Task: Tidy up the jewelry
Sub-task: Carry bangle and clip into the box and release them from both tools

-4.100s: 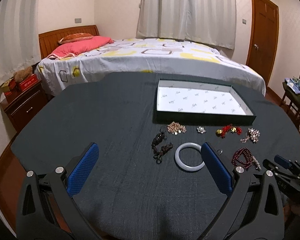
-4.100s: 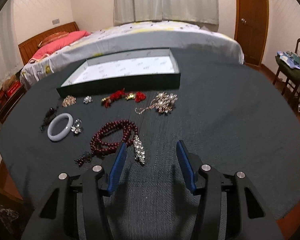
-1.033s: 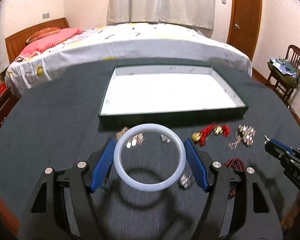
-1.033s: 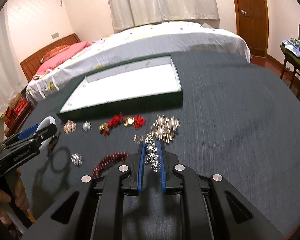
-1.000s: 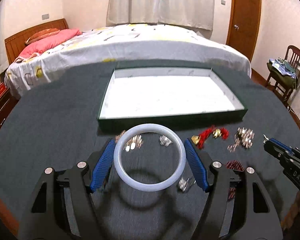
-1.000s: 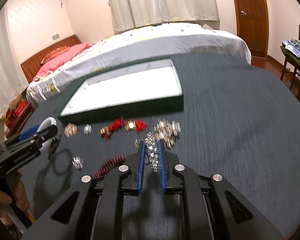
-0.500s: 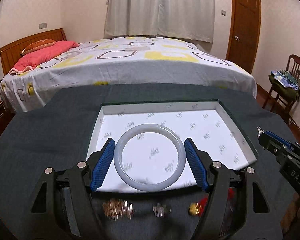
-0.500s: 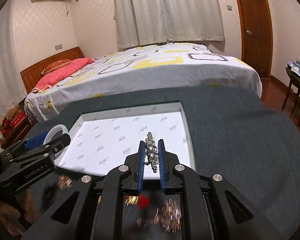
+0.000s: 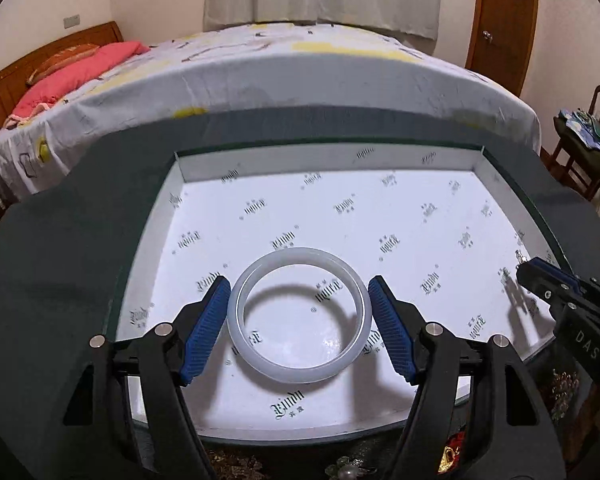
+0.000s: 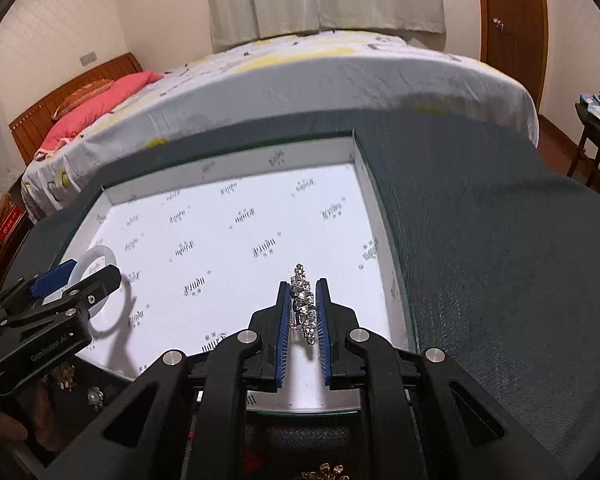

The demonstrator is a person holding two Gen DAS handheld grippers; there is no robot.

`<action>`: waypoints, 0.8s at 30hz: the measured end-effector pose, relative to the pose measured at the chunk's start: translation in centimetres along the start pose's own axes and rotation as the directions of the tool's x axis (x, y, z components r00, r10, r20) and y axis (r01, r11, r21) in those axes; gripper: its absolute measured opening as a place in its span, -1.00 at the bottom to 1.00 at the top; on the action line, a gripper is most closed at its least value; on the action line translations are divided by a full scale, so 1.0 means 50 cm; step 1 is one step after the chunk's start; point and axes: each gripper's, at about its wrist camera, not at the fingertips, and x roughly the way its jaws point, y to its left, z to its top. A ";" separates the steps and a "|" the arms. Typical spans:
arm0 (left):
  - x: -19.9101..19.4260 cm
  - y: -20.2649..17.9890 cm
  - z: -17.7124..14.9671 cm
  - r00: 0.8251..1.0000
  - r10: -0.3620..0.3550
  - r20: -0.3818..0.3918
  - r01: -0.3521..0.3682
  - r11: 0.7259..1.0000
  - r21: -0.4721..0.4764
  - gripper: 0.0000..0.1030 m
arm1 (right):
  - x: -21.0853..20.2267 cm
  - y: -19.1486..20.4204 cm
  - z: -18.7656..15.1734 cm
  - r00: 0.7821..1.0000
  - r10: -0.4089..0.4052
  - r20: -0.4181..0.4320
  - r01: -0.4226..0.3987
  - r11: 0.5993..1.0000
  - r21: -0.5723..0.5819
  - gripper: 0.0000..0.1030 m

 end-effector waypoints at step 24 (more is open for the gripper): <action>0.015 -0.007 -0.016 1.000 -0.008 -0.027 0.008 1.000 0.008 0.58 | -0.014 0.004 0.005 0.999 -0.026 0.029 0.027 1.000 -0.016 -0.13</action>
